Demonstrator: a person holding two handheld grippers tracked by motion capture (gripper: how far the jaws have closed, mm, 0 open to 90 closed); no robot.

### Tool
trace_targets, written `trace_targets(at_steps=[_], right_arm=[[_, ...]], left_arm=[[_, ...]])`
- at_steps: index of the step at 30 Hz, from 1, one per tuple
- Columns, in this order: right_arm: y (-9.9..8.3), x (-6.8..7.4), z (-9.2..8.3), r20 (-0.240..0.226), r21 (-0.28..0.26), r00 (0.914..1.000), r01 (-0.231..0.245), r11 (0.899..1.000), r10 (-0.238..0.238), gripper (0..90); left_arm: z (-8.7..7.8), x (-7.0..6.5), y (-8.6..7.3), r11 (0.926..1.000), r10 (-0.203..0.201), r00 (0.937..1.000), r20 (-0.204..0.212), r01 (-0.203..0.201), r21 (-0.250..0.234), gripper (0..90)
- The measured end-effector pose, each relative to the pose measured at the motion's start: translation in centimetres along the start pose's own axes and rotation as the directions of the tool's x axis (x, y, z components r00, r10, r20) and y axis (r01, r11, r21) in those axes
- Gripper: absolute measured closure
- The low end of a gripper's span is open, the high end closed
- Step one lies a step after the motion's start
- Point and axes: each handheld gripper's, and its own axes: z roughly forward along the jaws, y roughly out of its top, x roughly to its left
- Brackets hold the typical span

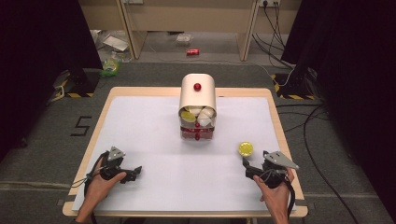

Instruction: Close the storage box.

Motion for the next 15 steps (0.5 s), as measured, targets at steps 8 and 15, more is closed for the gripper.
trace_targets(at_steps=[8,15], right_arm=[[-0.7,-0.1,-0.5,-0.009,0.027,1.0000,0.003,1.000,-0.002,15.5],[-1.4,-0.3,-0.9,-0.015,0.062,0.9998,0.011,0.998,-0.010,15.5]], left_arm=[[0.0,0.0,0.0,1.0000,0.000,1.0000,0.000,0.000,0.000,0.0],[0.0,0.0,0.0,1.0000,0.000,1.0000,0.000,0.000,0.000,0.0]])
